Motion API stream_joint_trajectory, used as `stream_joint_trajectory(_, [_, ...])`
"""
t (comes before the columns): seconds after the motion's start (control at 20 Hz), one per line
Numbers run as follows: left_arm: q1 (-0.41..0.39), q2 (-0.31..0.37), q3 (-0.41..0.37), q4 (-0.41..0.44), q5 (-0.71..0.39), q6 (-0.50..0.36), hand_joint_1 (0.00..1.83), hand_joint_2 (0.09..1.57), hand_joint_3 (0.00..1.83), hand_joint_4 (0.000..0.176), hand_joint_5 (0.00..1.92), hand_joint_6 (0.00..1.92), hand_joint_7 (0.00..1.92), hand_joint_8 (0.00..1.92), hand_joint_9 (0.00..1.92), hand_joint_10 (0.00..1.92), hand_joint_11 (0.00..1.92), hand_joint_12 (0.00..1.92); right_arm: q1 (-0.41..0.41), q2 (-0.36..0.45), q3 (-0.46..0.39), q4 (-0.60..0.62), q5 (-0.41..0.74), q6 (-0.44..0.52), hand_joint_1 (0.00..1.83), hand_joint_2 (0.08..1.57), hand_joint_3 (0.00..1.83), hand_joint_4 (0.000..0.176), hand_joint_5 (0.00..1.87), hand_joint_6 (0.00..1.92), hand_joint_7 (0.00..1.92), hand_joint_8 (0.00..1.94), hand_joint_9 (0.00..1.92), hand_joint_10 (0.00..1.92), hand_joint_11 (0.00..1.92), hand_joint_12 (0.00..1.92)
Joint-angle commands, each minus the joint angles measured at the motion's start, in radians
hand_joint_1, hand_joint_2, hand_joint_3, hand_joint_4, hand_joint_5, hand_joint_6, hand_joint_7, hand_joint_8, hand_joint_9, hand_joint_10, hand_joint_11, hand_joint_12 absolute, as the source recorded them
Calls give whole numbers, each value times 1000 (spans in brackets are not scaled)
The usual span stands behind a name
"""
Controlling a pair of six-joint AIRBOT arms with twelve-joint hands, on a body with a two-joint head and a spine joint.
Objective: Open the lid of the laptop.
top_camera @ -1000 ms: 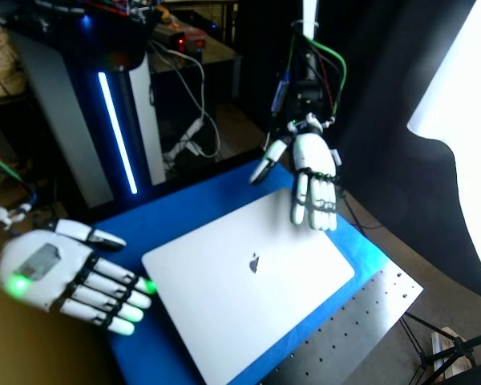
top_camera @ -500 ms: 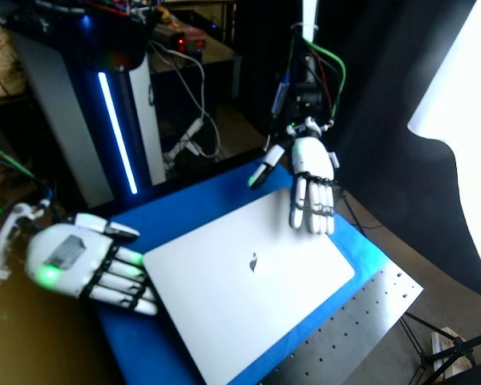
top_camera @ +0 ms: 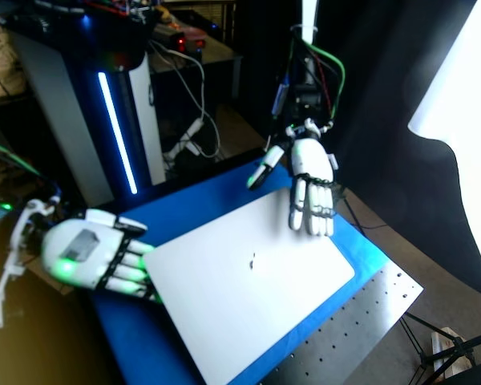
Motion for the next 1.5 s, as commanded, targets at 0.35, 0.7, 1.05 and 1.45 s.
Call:
stream_joint_trajectory(0.35, [-49,-38,40,-58,-170,0,619,1010,0,176,0,0,0,0,0,0,0,0,19,-28,28,-9,58,46,0,1304,0,0,56,4,13,4,0,0,29,13])
stream_joint_trajectory(0.7, [-93,-76,53,-21,-149,-5,532,989,0,176,0,0,0,0,0,0,0,0,19,-30,42,2,58,54,0,1335,11,0,64,9,10,3,0,0,2,1])
stream_joint_trajectory(1.05, [-98,-38,-13,129,-207,-83,625,927,0,176,0,0,0,0,0,0,0,0,19,-30,45,8,58,54,0,1350,7,0,83,9,24,4,0,0,1,0])
stream_joint_trajectory(1.45, [-190,-115,59,187,50,24,971,815,0,176,0,0,0,0,0,0,0,0,18,-35,44,8,58,55,0,1318,0,0,101,7,42,4,0,0,60,26])
